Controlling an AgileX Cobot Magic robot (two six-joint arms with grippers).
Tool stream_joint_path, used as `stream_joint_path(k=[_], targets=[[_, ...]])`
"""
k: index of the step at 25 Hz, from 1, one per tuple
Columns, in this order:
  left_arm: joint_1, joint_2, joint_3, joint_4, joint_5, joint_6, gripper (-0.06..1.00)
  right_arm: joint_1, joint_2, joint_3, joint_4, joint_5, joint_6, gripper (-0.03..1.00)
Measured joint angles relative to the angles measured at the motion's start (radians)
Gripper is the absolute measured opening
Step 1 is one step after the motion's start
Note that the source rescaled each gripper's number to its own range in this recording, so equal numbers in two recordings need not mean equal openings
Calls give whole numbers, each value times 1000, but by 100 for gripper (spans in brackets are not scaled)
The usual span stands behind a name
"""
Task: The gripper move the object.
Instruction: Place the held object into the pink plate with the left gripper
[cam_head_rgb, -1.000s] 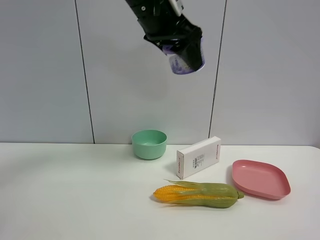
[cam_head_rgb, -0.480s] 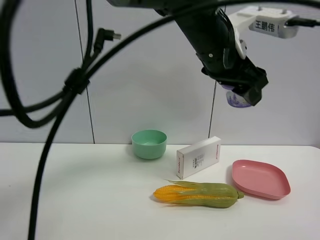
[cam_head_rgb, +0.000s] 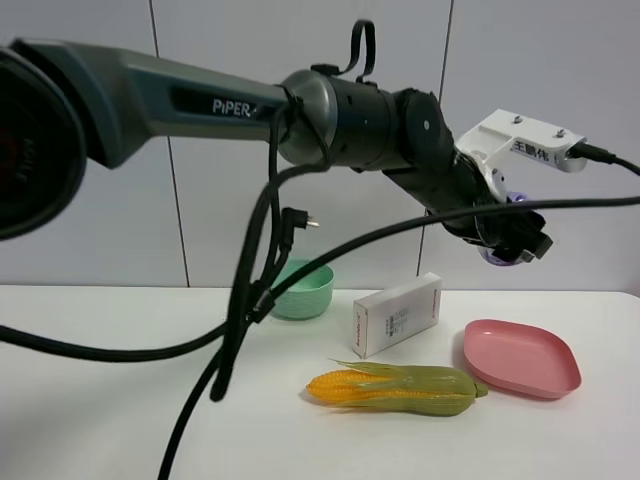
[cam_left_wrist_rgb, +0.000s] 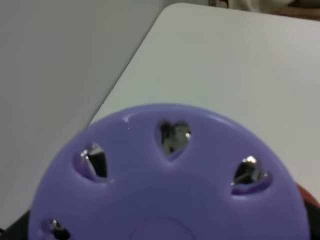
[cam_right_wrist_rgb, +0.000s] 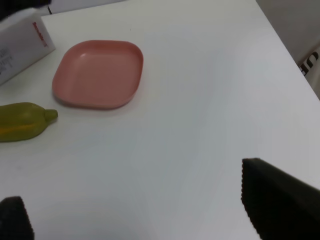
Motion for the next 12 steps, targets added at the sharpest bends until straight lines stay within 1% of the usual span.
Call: stream_joint_path(k=[3, 7, 9, 12], targets=[[-1, 44, 0, -27, -37, 0, 1, 0, 0, 0, 0, 0, 0, 100], [-9, 86, 0, -34, -63, 13, 1, 0, 0, 0, 0, 0, 0, 100], [-17, 95, 0, -35, -61, 46, 1, 0, 0, 0, 0, 0, 0, 100], [-37, 104, 0, -42, -48, 122, 1, 0, 0, 0, 0, 0, 0, 100]])
